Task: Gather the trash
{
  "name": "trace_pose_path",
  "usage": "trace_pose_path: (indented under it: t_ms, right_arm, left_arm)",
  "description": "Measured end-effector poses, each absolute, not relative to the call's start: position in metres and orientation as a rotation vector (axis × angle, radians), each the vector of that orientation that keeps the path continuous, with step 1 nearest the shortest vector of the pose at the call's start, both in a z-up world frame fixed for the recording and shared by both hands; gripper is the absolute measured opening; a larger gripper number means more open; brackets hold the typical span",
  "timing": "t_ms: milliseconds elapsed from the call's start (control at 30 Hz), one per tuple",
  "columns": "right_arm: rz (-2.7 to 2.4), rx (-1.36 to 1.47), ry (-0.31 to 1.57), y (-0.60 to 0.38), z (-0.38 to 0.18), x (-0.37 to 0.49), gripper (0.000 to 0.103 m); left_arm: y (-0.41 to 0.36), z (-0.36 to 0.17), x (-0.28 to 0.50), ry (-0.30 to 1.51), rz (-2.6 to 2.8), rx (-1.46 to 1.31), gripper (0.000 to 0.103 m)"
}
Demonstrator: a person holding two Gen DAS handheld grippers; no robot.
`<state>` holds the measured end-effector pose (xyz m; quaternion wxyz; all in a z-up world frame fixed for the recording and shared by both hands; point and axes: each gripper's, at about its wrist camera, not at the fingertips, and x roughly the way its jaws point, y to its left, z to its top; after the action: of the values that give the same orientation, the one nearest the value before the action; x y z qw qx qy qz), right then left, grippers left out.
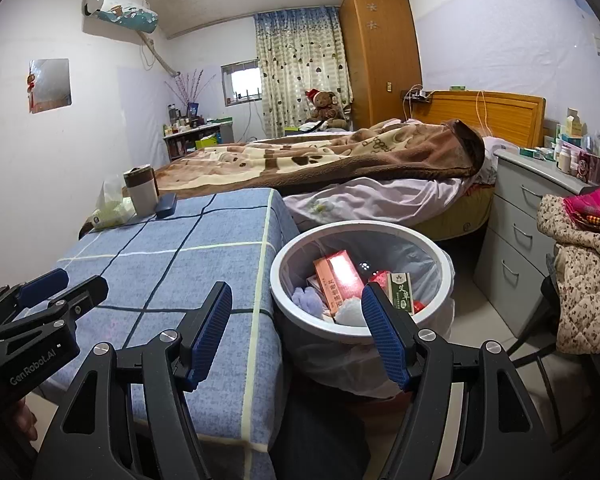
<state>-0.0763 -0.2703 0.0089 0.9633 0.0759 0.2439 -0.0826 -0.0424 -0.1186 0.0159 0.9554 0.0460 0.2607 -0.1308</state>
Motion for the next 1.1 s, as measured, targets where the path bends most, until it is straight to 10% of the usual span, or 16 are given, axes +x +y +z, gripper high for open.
trace_pose_path:
  t_ms: [1100]
  right_arm:
    - [-0.162,0.146,0.490,-0.2695,0.0118,-0.0767,0.069]
  left_arm:
    - [-0.1145,0.0194,-0.0432,0.530,-0.260,0.088,0.058]
